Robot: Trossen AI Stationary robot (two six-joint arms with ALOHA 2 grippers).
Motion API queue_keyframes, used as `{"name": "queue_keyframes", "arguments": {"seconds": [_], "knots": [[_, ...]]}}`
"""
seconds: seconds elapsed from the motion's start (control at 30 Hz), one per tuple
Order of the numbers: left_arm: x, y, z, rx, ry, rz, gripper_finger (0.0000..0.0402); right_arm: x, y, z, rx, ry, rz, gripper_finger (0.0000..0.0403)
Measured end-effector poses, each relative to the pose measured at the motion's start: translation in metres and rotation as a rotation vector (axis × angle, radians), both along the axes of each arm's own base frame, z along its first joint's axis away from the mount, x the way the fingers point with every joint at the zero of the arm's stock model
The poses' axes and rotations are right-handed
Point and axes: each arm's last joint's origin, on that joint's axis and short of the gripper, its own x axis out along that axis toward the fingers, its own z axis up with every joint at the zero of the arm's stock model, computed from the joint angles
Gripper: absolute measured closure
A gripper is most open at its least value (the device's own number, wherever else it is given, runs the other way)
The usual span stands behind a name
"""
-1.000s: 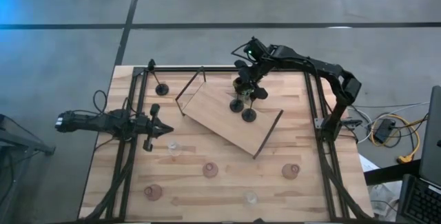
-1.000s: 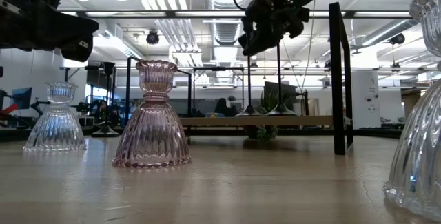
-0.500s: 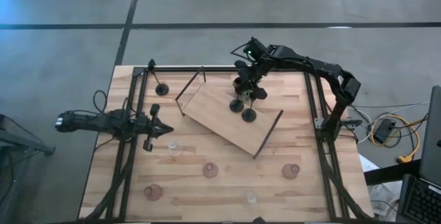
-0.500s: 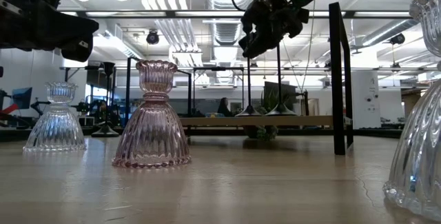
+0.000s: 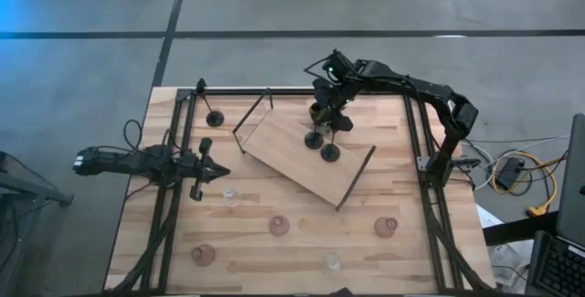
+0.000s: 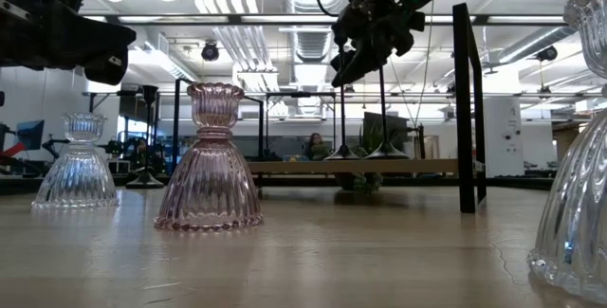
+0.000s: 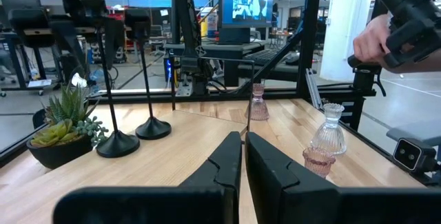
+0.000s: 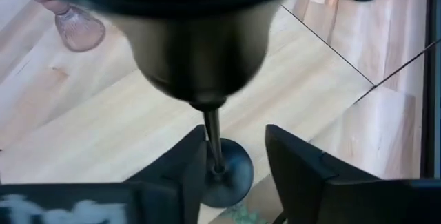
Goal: Pick & Place candle stick holders
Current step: Put the black candle holder on the shelf
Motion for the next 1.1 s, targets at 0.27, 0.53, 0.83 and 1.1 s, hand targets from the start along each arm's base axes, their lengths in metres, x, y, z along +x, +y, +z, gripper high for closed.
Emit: {"name": "queue_keyframes", "arguments": {"seconds": [0.27, 0.53, 0.83, 1.1], "knots": [[0.0, 0.0, 0.0, 0.0, 0.0, 0.0, 0.0376, -0.004, 0.003, 0.009, -0.008, -0.016, -0.004, 0.0189], [0.0, 0.0, 0.0, 0.0, 0.0, 0.0, 0.0376, -0.015, 0.007, 0.02, -0.053, 0.028, -0.051, 0.0175], [0.0, 0.0, 0.0, 0.0, 0.0, 0.0, 0.0376, -0.036, 0.005, 0.04, -0.103, 0.028, -0.117, 0.0172], [0.0, 0.0, 0.0, 0.0, 0.0, 0.0, 0.0376, -0.087, 0.005, 0.06, -0.002, 0.165, -0.286, 0.0184]]}}
